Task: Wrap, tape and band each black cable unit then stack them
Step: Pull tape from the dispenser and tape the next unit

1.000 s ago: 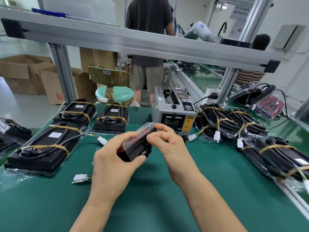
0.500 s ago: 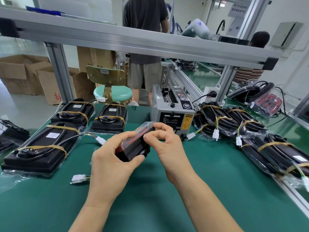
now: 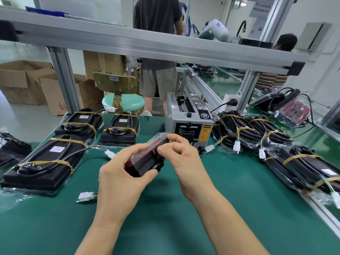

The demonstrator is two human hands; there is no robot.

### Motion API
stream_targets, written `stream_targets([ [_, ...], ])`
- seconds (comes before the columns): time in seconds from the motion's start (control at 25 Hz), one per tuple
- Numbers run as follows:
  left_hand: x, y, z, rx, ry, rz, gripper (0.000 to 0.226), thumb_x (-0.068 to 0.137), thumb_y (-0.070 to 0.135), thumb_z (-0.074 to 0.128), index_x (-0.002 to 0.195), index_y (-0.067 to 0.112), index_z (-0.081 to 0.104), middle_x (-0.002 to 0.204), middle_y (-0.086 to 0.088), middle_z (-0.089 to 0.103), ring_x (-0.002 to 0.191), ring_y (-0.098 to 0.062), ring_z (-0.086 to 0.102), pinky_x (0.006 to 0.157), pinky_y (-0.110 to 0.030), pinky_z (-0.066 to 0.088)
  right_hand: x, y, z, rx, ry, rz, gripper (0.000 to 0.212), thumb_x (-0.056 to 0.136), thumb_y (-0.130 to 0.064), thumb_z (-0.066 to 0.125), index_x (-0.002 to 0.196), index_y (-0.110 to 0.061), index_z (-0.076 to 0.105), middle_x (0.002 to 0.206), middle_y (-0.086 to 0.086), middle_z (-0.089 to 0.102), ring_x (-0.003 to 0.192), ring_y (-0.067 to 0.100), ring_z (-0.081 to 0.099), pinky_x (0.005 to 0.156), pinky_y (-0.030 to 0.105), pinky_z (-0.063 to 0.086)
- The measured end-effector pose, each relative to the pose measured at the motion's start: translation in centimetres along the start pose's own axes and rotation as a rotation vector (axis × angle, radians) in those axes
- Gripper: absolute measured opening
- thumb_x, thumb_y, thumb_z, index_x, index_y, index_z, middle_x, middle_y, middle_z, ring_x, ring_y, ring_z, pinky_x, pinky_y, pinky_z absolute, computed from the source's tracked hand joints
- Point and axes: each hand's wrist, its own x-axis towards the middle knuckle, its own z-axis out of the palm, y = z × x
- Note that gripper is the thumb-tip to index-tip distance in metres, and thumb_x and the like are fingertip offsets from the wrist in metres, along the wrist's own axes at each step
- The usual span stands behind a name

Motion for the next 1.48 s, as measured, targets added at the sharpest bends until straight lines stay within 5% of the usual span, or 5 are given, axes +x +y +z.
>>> stream_targets([
  [0.56,0.1,0.1,0.1,-0.024,-0.001,0.001,0.058,0.055,0.001,0.085,0.100,0.035,0.069,0.085,0.017,0.071,0.076,-0.003,0.065,0.073,-0.008,0.046,-0.4,0.3,0.6,-0.162,0.093,-0.040,0.019,0.080,-0.013,0.070,0.063,-0.022,0.068,0.112,-0.019,0.051,0.101,-0.013,0.051,0.079,0.004,0.037],
  [0.88,-0.2,0.3,0.1,-0.056,0.006,0.003,0.061,0.056,-0.001,0.085,0.098,0.041,0.068,0.088,0.018,0.071,0.078,-0.003,0.066,0.072,-0.008,0.047,-0.4,1.0,1.6,0.171,0.084,0.096,0.038,0.086,-0.006,0.065,0.117,-0.022,0.052,0.118,-0.003,0.059,0.101,0.001,0.057,0.071,0.009,0.046],
  [1.24,-0.3,0.0,-0.9,-0.145,-0.017,0.007,0.060,0.054,-0.009,0.084,0.100,0.026,0.071,0.092,0.013,0.072,0.078,-0.001,0.066,0.072,-0.007,0.047,0.6,0.9,0.9,0.228,0.021,0.113,0.045,0.080,0.002,0.070,0.118,-0.016,0.053,0.117,0.000,0.058,0.106,0.009,0.054,0.092,0.020,0.044],
  [1.36,-0.2,-0.2,-1.7,-0.199,-0.031,0.023,0.062,0.049,-0.009,0.088,0.097,0.028,0.073,0.094,0.009,0.074,0.084,-0.004,0.068,0.078,-0.012,0.051,1.3,1.1,-0.4,0.179,0.122,0.142,0.032,0.087,-0.009,0.064,0.116,-0.019,0.055,0.111,-0.002,0.056,0.100,0.007,0.053,0.079,0.015,0.038],
  [1.48,0.4,-1.0,-2.6,-0.547,-0.004,-0.027,0.061,0.043,-0.007,0.079,0.098,0.020,0.074,0.097,-0.003,0.074,0.087,-0.016,0.071,0.078,-0.025,0.056,0.8,1.7,-2.8,-0.044,-0.057,0.021,0.062,0.070,-0.031,0.071,0.128,-0.030,0.049,0.131,-0.017,0.052,0.123,-0.002,0.044,0.093,0.011,0.034],
])
